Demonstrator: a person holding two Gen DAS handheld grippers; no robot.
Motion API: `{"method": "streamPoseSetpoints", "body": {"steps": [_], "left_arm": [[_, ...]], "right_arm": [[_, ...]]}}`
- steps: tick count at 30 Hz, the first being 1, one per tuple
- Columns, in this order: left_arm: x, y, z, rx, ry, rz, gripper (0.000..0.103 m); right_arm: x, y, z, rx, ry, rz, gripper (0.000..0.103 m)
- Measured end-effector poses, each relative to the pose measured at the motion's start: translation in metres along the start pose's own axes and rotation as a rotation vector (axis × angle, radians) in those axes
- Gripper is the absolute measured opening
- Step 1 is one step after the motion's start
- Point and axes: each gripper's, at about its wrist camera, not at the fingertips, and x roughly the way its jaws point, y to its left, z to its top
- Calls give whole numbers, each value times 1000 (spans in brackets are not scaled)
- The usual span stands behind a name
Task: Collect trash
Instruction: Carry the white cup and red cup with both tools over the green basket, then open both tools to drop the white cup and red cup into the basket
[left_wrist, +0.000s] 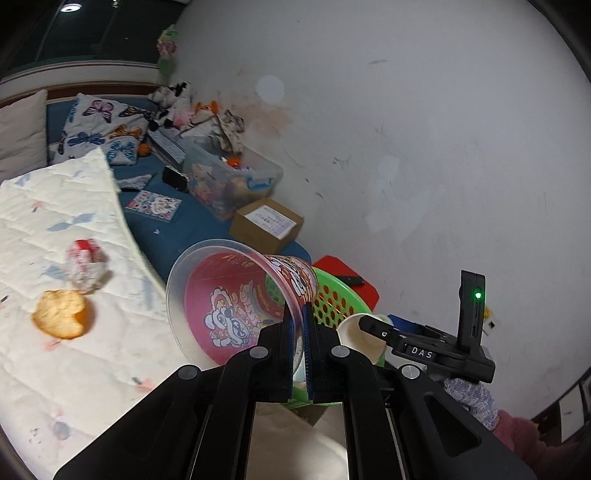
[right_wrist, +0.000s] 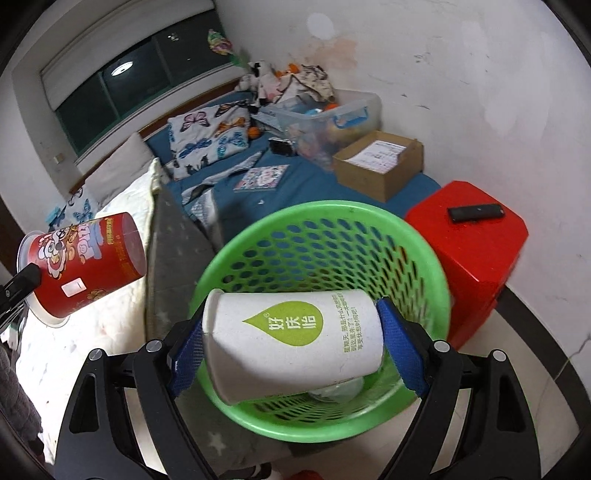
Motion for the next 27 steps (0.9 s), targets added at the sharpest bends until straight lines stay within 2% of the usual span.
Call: {"method": "streamPoseSetpoints", "body": {"steps": [11, 22, 27], "left_arm": [[56, -29, 1, 39, 95, -28, 5], [99, -36, 0, 41, 185, -19, 6], [103, -36, -4, 37, 200, -16, 21]], "right_arm": [[-16, -25, -5, 43, -15, 3, 89], [-31, -34, -14, 76, -27, 19, 89], [-35, -37, -16, 86, -26, 27, 89]]}}
